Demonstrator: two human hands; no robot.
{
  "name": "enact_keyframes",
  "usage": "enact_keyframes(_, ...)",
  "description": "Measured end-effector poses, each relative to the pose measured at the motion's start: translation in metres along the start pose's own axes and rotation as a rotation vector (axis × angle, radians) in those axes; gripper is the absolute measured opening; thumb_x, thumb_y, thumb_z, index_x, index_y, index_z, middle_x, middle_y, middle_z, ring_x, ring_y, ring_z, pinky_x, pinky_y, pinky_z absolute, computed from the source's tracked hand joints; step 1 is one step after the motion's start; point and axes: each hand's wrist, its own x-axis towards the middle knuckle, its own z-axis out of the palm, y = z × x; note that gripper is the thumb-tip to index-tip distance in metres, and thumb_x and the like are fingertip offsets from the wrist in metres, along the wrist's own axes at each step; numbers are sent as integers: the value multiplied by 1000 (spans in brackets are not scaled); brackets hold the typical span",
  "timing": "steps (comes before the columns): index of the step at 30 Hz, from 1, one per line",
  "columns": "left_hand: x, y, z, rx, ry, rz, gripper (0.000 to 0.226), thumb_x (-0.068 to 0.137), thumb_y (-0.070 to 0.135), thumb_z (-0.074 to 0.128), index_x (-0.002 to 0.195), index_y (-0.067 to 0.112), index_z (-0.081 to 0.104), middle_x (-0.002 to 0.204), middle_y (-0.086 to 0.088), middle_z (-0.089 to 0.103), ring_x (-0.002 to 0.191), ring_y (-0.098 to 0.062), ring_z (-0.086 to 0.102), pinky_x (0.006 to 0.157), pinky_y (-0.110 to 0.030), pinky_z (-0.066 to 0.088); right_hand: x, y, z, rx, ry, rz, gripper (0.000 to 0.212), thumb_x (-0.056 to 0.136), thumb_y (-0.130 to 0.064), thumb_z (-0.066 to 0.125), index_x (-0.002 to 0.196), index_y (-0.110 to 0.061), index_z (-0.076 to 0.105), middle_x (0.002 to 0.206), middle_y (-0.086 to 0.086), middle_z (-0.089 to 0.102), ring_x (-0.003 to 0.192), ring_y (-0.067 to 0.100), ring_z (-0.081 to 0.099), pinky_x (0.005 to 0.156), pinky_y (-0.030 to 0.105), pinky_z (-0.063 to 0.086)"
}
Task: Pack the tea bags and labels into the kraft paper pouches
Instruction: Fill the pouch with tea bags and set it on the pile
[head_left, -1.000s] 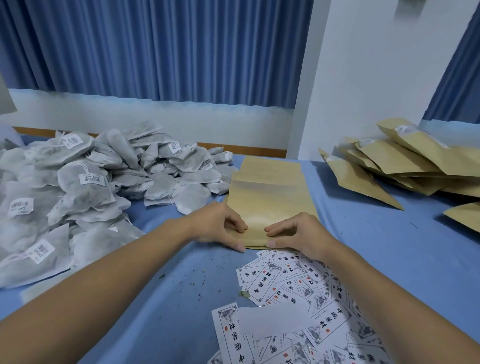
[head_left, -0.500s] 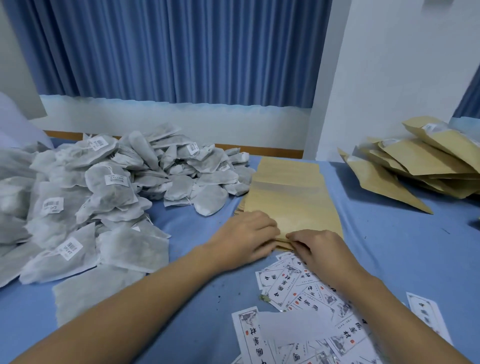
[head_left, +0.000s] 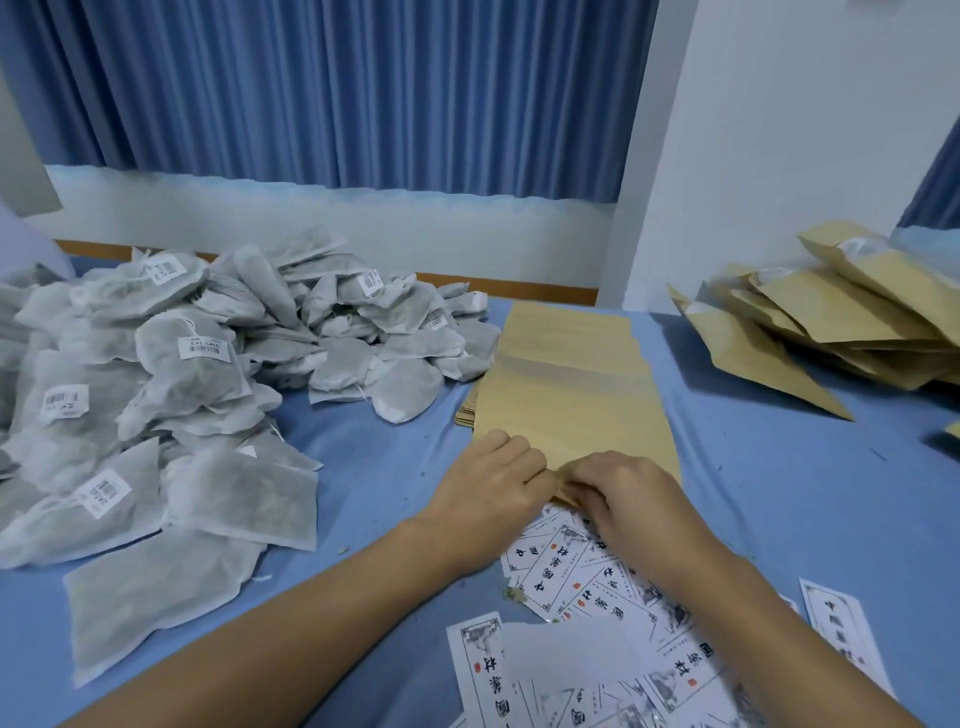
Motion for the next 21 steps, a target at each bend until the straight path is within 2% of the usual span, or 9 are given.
enact_keyframes(5,13,-3,-9,-18,40,-11,17,78,-5,62,72,10,66,71,-6,59,62,-26,52,63,-35,42,0,-9,0,24,335,114,17,96,-16,67,79,-12,70,74,-1,66,64,23,59,62,41,49)
enact_keyframes(11,15,-5,-16,8,24,36,22,81,-5,54,68,11,62,66,-5,56,61,-25,50,62,-34,41,3,-16,9,94,412,184,18,94,-18,69,77,-13,70,69,-2,65,61,20,57,61,38,48)
enact_keyframes(14,12,-8,-14,-1,16,30,22,83,-4,54,69,11,63,66,-5,56,61,-25,51,61,-35,43,1,-13,9,121,357,177,16,94,-21,70,78,-16,71,71,-6,66,64,17,59,62,39,50)
enact_keyframes(18,-5,-4,-10,-14,-46,30,17,87,2,61,78,12,70,74,-2,65,67,-23,59,65,-35,49,-3,-7,0,23,76,141,10,93,-39,68,91,-31,74,88,-18,71,83,6,62,70,34,53)
enact_keyframes(21,-6,0,-9,-16,-59,33,16,81,-1,67,73,13,67,71,0,64,63,-22,58,63,-34,50,-5,-10,-1,-61,2,56,16,98,-34,59,94,-30,74,95,-16,70,89,11,62,71,35,51)
